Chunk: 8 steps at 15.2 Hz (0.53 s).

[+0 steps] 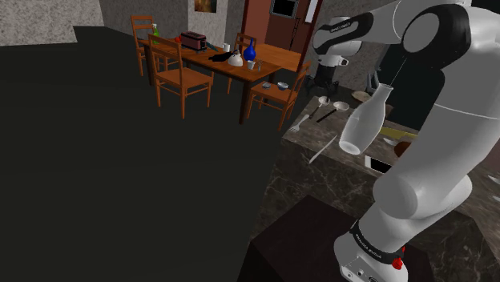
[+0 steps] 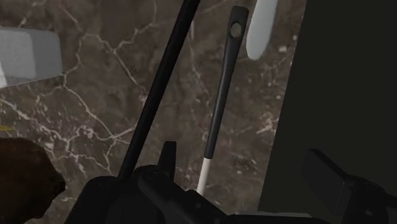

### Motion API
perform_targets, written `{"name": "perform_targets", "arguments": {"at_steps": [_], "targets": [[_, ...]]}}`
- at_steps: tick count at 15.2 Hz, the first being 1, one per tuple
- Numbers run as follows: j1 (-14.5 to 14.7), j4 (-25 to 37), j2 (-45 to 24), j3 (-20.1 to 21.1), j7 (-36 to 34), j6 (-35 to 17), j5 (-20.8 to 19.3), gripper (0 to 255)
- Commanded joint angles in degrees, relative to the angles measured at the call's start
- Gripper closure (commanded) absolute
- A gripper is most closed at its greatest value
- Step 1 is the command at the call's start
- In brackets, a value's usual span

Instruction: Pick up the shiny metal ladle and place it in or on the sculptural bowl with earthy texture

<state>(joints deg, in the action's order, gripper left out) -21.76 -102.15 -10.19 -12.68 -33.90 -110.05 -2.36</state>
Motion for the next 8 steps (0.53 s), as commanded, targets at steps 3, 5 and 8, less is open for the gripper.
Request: {"name": "perform_targets", "arguments": {"at_steps": [3, 5, 8], "targets": [[-2.2, 4.4, -4.4, -1.9, -2.5, -0.3, 1.4, 0], [-2.3, 3.3, -4.8, -1.9, -2.5, -1.8, 1.5, 0], [-2.4, 1.7, -5.3, -1.9, -2.4, -3.9, 1.7, 0]]}}
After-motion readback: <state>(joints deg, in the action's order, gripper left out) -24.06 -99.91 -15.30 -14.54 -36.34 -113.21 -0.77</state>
